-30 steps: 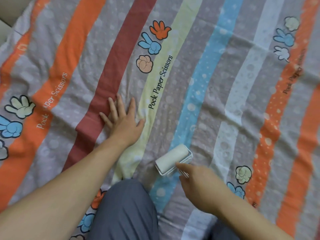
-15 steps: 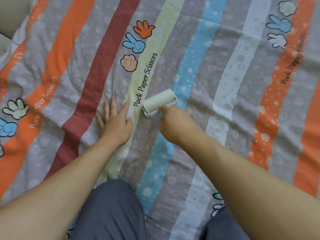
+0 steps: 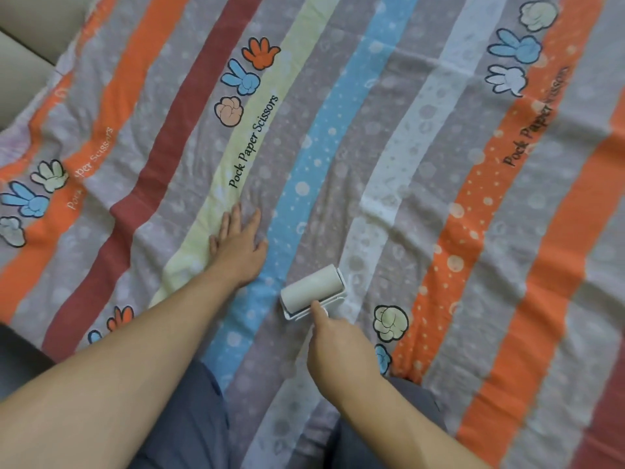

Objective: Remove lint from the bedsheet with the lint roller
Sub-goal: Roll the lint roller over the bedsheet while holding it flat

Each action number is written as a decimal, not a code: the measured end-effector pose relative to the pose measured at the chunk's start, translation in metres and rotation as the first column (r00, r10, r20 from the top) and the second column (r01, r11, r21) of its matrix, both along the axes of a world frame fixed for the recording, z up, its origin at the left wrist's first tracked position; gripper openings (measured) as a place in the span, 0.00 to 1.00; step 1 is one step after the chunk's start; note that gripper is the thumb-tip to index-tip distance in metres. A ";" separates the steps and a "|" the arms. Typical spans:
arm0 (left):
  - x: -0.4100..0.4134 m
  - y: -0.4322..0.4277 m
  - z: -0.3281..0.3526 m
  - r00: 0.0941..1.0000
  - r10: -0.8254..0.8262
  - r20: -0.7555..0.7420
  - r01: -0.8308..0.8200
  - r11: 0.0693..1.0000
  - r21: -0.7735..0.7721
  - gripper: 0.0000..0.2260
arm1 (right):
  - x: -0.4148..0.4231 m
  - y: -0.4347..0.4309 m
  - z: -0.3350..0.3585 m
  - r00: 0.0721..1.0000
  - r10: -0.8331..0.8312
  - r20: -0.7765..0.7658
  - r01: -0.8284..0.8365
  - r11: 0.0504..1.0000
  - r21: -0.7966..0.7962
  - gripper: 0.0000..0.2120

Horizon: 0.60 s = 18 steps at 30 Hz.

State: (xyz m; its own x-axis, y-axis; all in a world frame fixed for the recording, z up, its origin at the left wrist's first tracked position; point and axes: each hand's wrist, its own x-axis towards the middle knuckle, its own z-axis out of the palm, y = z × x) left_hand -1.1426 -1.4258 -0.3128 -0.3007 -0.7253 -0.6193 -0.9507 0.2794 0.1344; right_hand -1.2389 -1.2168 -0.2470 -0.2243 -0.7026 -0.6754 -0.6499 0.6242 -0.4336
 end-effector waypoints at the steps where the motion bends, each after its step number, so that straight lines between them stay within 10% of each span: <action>1: 0.000 0.002 0.002 1.000 -0.004 0.004 0.004 1.000 0.023 0.31 | -0.004 0.007 0.004 1.000 0.015 0.012 -0.015 1.000 0.017 0.29; 6: -0.010 -0.003 0.001 0.999 -0.032 -0.024 0.032 0.999 0.018 0.32 | -0.038 0.012 0.032 0.992 0.025 0.123 -0.028 0.999 0.025 0.16; 18: -0.029 -0.030 -0.055 0.981 0.013 -0.193 -0.027 0.997 -0.068 0.27 | -0.075 -0.137 -0.021 0.989 -0.094 -0.116 0.078 0.987 -0.139 0.22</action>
State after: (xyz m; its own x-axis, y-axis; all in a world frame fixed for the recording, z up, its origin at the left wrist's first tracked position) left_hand -1.1721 -1.4555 -0.3673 -0.3942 -0.7721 -0.4984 -0.9145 0.2756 0.2963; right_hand -1.3143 -1.3539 -0.2676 -0.3623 -0.7590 -0.5410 -0.6494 0.6219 -0.4376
